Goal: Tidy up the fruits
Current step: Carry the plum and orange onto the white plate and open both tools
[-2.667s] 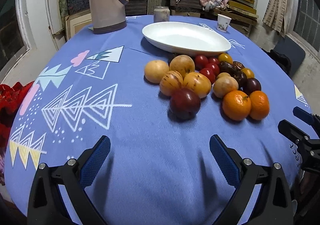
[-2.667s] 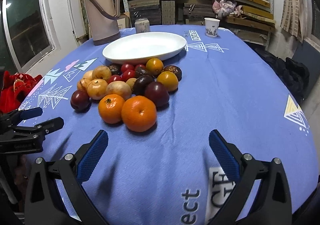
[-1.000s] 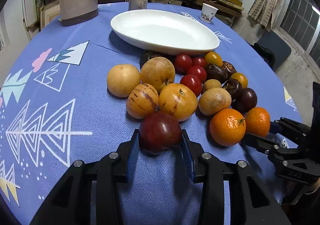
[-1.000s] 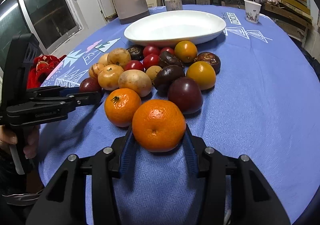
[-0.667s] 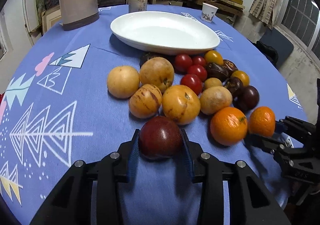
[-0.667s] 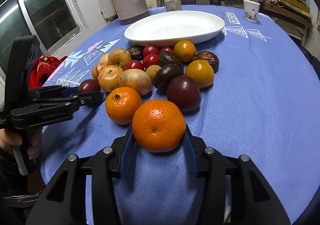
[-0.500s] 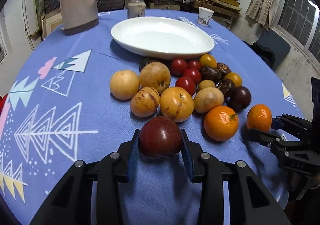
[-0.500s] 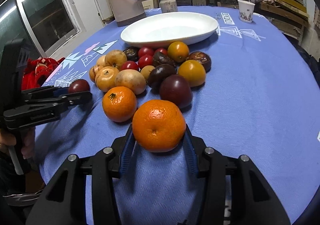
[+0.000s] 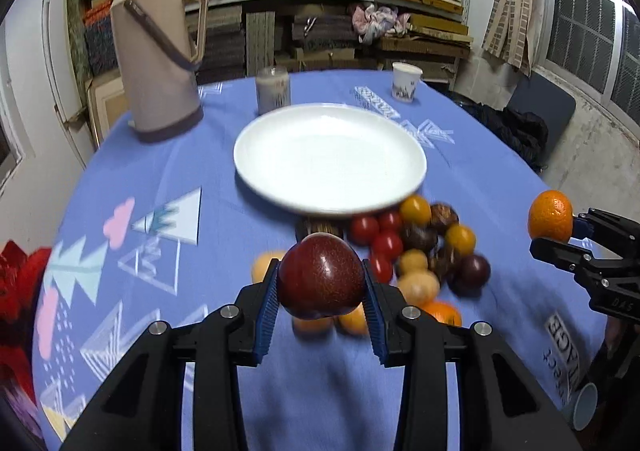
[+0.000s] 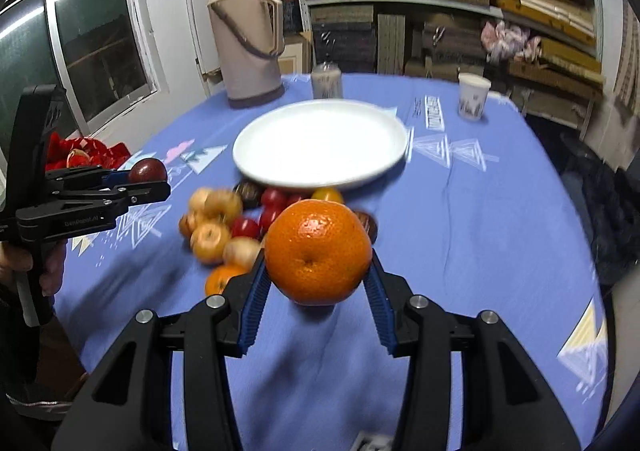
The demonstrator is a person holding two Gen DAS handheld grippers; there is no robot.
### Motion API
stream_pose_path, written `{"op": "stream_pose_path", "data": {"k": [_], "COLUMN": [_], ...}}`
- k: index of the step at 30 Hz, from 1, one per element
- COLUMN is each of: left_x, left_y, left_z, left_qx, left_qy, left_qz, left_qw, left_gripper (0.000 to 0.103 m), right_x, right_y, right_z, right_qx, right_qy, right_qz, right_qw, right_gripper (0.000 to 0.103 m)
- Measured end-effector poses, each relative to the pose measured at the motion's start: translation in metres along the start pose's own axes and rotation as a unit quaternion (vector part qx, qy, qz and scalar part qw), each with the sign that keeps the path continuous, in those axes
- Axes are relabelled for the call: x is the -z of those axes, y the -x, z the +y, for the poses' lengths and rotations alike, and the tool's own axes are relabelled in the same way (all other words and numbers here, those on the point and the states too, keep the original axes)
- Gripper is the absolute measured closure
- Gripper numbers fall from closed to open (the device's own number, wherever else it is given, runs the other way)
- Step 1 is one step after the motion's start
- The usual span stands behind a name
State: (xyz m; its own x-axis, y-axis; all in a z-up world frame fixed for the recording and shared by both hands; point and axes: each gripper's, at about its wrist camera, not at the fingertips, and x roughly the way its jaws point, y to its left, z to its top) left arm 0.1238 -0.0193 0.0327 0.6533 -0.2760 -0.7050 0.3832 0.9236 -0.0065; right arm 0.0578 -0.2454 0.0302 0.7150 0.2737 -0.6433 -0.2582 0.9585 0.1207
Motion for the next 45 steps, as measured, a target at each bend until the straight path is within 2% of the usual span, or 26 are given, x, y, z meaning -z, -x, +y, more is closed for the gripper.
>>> {"op": "stream_pose_path", "data": {"k": [7,10,14,20,27,30,33,34,35,40,42,45], "left_x": [-0.053,-0.073,-0.094,-0.104,-0.102,-0.101,-0.102,-0.103,-0.104,-0.109,-0.106,-0.098], "left_y": [-0.040,-0.067,-0.104,-0.157,-0.181,-0.185,-0.179,-0.173,-0.170,-0.149,-0.135,-0.117], "left_z": [0.005,0.014,0.030,0.052,0.056,0.058,0.057,0.056,0.054,0.039,0.031,0.024], "left_qx": [-0.010,-0.004,-0.017,-0.025,-0.013,-0.005,-0.020,-0.029,-0.032,-0.039,-0.047,-0.058], "left_qy": [0.003,0.022,0.052,0.079,0.083,0.089,0.087,0.082,0.078,0.041,0.022,-0.003], "left_qz": [-0.005,0.005,0.014,0.051,0.067,0.074,0.058,0.048,0.040,0.034,0.026,0.018], "left_qw": [0.9999,0.9997,0.9984,0.9952,0.9942,0.9933,0.9943,0.9951,0.9956,0.9978,0.9983,0.9982], "left_gripper": [0.064,0.064,0.064,0.064,0.064,0.063,0.041,0.028,0.024,0.021,0.017,0.015], "right_x": [-0.047,-0.070,-0.101,-0.131,-0.141,-0.141,-0.138,-0.137,-0.136,-0.133,-0.128,-0.118], "right_y": [-0.036,-0.069,-0.120,-0.196,-0.238,-0.248,-0.249,-0.247,-0.243,-0.210,-0.192,-0.167], "right_z": [-0.009,-0.015,-0.026,-0.043,-0.047,-0.048,-0.049,-0.049,-0.050,-0.053,-0.051,-0.047], "right_qx": [0.002,0.000,0.005,0.024,0.024,0.021,0.021,0.021,0.020,0.014,0.015,0.014], "right_qy": [-0.001,-0.008,-0.012,-0.016,-0.022,-0.027,-0.039,-0.041,-0.043,-0.052,-0.049,-0.049], "right_qz": [-0.001,0.014,0.034,0.071,0.094,0.111,0.116,0.113,0.109,0.083,0.074,0.062], "right_qw": [1.000,1.000,0.999,0.997,0.995,0.993,0.992,0.992,0.993,0.995,0.996,0.997], "right_gripper": [0.058,0.058,0.058,0.058,0.057,0.057,0.055,0.055,0.054,0.050,0.043,0.040]}}
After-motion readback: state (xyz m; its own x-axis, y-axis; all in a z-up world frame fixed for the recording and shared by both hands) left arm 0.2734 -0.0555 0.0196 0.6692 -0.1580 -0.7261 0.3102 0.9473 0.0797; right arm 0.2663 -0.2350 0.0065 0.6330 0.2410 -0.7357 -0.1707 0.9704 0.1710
